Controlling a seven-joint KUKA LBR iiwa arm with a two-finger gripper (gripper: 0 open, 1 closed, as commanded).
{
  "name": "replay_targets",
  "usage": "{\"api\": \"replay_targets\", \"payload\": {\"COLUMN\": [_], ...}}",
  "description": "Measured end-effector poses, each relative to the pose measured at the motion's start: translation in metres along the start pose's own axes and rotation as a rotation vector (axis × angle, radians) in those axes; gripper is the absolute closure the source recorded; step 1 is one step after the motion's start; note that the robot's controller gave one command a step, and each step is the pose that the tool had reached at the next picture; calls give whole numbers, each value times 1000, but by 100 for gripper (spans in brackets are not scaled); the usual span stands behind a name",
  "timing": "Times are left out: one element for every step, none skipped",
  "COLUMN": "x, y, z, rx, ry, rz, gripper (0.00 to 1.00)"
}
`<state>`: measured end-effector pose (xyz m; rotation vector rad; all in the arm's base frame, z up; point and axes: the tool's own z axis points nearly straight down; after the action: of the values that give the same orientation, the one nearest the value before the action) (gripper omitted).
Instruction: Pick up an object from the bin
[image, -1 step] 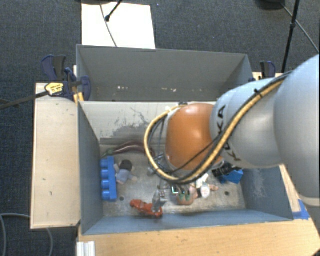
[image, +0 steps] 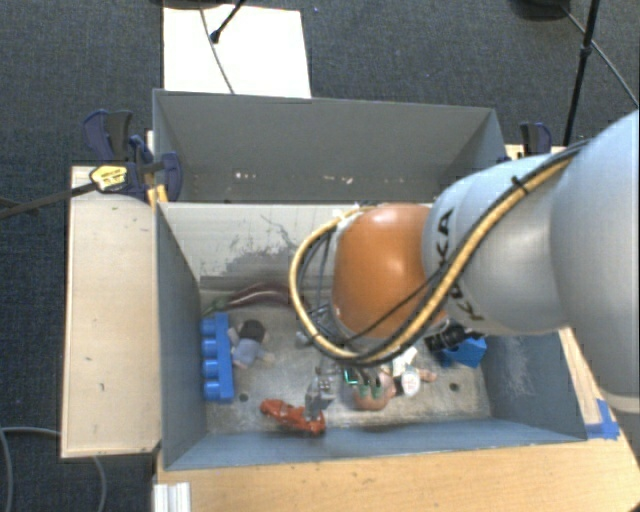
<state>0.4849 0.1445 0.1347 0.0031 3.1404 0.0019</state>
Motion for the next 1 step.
{"api": "replay_targets", "payload": {"x": [0], "y": [42], "z": [63], "rx": [-1], "ry": [-5], "rz": [-347], "gripper": [100]}}
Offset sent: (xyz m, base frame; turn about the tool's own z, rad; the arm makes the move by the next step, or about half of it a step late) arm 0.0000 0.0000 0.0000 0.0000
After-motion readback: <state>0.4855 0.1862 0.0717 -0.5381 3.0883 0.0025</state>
